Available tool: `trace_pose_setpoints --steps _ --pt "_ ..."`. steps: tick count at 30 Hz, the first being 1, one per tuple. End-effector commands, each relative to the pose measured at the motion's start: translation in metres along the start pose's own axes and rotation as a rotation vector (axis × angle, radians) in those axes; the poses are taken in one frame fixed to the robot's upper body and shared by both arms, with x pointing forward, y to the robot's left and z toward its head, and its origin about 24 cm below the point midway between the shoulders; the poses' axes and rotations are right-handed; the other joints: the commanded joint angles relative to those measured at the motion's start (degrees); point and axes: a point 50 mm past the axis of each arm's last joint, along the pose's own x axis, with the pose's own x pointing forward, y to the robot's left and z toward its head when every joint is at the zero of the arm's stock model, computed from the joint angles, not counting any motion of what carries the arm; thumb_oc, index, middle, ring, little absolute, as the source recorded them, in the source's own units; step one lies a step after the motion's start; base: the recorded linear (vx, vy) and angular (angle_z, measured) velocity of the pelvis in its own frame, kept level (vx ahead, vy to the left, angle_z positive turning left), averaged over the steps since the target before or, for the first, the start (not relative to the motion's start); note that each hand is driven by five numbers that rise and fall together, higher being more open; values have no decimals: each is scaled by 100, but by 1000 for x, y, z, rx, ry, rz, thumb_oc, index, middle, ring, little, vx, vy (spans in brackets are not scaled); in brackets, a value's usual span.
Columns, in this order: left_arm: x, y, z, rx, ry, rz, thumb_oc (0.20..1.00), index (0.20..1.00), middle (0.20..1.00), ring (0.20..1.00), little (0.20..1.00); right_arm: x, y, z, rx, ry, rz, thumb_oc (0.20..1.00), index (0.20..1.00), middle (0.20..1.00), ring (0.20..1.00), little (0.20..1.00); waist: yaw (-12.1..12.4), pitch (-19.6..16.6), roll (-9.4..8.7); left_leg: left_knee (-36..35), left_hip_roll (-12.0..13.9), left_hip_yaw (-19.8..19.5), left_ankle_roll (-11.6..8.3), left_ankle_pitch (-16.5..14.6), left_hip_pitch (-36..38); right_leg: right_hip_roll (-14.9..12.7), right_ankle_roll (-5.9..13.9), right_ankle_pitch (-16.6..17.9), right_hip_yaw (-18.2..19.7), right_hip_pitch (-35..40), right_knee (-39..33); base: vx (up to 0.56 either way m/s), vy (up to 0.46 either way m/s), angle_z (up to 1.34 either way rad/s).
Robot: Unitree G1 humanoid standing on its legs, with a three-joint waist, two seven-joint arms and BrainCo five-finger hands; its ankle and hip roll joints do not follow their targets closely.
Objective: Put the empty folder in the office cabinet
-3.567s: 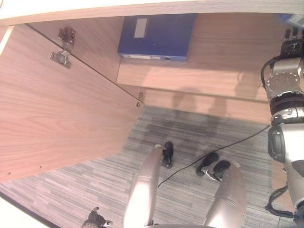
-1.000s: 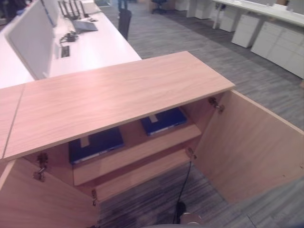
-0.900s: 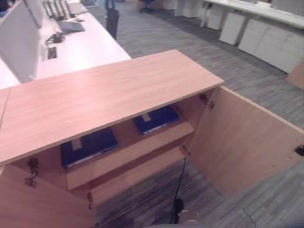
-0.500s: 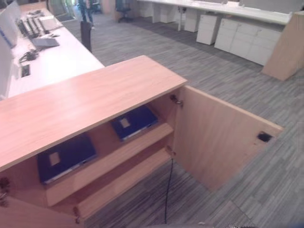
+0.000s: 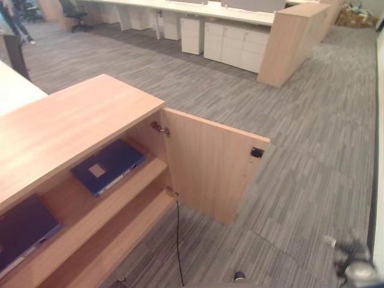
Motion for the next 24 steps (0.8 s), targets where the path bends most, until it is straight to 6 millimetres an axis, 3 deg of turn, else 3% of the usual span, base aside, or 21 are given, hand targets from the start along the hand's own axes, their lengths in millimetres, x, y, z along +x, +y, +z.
trace_pose_setpoints --steps 1,5,8,11,13,18,24 --pt "1 18 0 -1 16 48 1000 1000 1000 1000 1000 11 -7 32 -5 -128 -64 1000 1000 1000 1000 1000 104 26 -207 286 64 -84 38 -161 -205 481 -238 -803 79 223 -61 17 -202 -11" --pt "1 18 -6 14 25 37 1000 1000 1000 1000 1000 13 -23 72 -66 -308 -63 1000 1000 1000 1000 1000 193 42 -159 463 346 -115 -93 -67 -227 756 -391 -987 11 383 -117 35 -192 -5" --pt "1 18 -7 17 24 32 1000 1000 1000 1000 1000 14 -28 88 -75 -376 -62 1000 1000 1000 1000 1000 225 53 -140 465 447 -153 -150 5 -235 868 -457 -1046 -38 450 -156 27 -131 -2" --pt "1 24 -8 16 21 45 1000 1000 1000 1000 1000 11 -33 126 -92 -525 -27 1000 1000 1000 1000 1000 361 77 -140 406 578 -212 -245 192 -270 999 -533 -1125 -152 521 -214 27 -186 25" --pt "0 24 -9 14 23 44 1000 1000 1000 1000 1000 12 -34 131 -88 -543 -24 1000 1000 1000 1000 1000 368 78 -137 385 603 -224 -267 231 -273 1028 -551 -1140 -181 543 -231 15 -76 20" --pt "0 26 -17 0 43 54 1000 1000 1000 1000 1000 15 -35 169 -7 -638 11 1000 1000 1000 1000 1000 603 124 -126 276 695 -274 -379 517 -372 1111 -634 -1222 -389 611 -268 10 -90 22" --pt "-2 25 -29 -7 81 48 1000 1000 1000 1000 1000 14 -29 189 82 -678 104 1000 1000 1000 1000 1000 750 163 -68 132 704 -316 -449 730 -433 1139 -689 -1275 -549 695 -326 -6 -49 18"
